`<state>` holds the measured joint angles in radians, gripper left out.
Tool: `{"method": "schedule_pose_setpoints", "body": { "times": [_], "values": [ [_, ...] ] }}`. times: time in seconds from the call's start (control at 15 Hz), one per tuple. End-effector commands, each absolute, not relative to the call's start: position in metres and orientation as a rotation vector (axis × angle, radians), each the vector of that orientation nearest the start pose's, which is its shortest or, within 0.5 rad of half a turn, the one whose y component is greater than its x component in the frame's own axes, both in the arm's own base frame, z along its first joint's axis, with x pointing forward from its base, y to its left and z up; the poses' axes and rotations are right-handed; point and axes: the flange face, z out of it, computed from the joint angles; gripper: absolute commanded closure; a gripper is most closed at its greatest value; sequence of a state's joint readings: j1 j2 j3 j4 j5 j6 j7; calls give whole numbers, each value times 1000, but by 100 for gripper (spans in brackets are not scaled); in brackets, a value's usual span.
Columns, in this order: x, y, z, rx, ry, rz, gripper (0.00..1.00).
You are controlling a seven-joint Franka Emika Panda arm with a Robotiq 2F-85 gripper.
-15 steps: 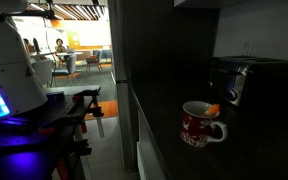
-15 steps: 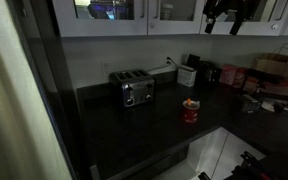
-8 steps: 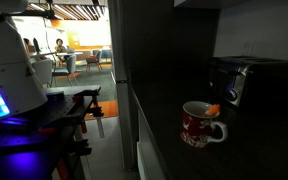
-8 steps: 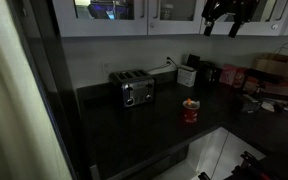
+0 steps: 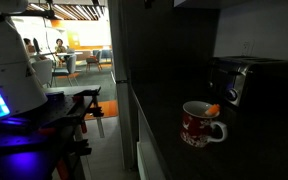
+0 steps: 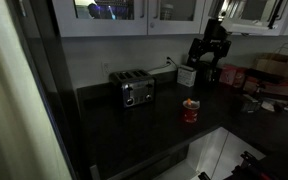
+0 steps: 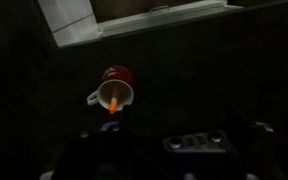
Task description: Move the mug to the left slightly
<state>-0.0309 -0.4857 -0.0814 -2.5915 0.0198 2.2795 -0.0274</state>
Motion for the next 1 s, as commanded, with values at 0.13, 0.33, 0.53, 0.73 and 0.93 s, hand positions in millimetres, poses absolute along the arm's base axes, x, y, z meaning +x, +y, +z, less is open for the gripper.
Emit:
{"method": "schedule_pose_setpoints", "body": {
  "times": [0.13, 0.33, 0.53, 0.73, 0.93],
  "values": [
    [453, -56, 354, -3105, -12, -127, 0],
    [475, -59, 312, -3106, -61, -19, 0],
    [496, -63, 283, -3108, -116, 45, 0],
    [516, -71, 262, -3100, -146, 82, 0],
    [531, -83, 242, -3077, -152, 118, 0]
  ]
}}
